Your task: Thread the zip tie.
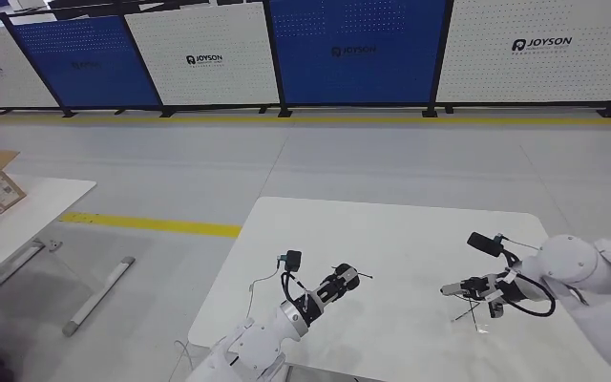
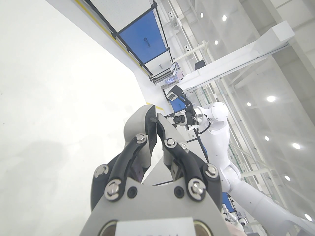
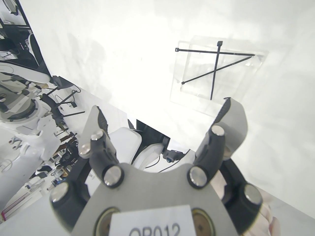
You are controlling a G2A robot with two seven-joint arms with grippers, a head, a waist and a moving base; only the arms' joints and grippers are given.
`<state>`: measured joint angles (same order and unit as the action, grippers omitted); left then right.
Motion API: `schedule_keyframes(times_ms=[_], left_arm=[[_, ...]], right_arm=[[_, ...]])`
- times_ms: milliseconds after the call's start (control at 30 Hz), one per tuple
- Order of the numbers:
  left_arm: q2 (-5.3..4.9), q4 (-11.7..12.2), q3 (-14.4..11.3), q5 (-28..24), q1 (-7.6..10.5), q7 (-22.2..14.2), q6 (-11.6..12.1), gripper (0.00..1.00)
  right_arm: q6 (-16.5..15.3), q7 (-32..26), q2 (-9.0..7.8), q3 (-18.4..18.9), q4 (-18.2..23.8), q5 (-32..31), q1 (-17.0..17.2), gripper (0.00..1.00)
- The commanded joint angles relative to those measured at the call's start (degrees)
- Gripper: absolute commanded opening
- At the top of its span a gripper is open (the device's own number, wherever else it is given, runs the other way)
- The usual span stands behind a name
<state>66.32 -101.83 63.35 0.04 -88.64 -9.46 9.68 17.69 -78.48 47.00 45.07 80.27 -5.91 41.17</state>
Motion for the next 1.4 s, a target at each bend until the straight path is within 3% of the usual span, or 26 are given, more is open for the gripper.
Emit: schedule_keyframes(times_ms=[0,100,233,600,700,767,900,1300,1333,1367], left_arm=[[0.0,0.0,0.0,0.0,0.0,0.0,0.0,0.0],[0.0,0.0,0.0,0.0,0.0,0.0,0.0,0.0],[0.0,0.0,0.0,0.0,0.0,0.0,0.0,0.0],[0.0,0.0,0.0,0.0,0.0,0.0,0.0,0.0],[0.0,0.0,0.0,0.0,0.0,0.0,0.0,0.0],[0.0,0.0,0.0,0.0,0.0,0.0,0.0,0.0],[0.0,0.0,0.0,0.0,0.0,0.0,0.0,0.0],[0.0,0.0,0.0,0.0,0.0,0.0,0.0,0.0],[0.0,0.0,0.0,0.0,0.0,0.0,0.0,0.0],[0.0,0.0,0.0,0.0,0.0,0.0,0.0,0.0]], right_arm=[[-2.1,2.5,-0.17,0.5,0.5,-0.3,1.1,1.0],[-3.6,3.1,-0.69,1.5,1.1,-1.6,2.2,1.0],[-3.2,2.2,-0.9,0.7,2.5,-6.5,2.3,1.0],[-3.8,2.3,-0.79,0.5,2.6,-6.7,2.3,1.0],[-7.3,4.0,-0.84,0.7,3.2,-6.7,3.5,1.0],[-8.0,3.9,-0.92,1.1,3.3,-6.6,3.8,1.0],[-6.1,3.8,-0.63,0.7,3.0,-8.0,3.2,1.0],[-6.6,5.7,-0.81,1.9,3.1,-7.8,4.6,1.0],[-6.5,5.9,-0.92,2.2,3.4,-7.7,4.9,0.72],[-6.4,5.7,-1.04,2.6,3.7,-7.7,5.2,0.6]])
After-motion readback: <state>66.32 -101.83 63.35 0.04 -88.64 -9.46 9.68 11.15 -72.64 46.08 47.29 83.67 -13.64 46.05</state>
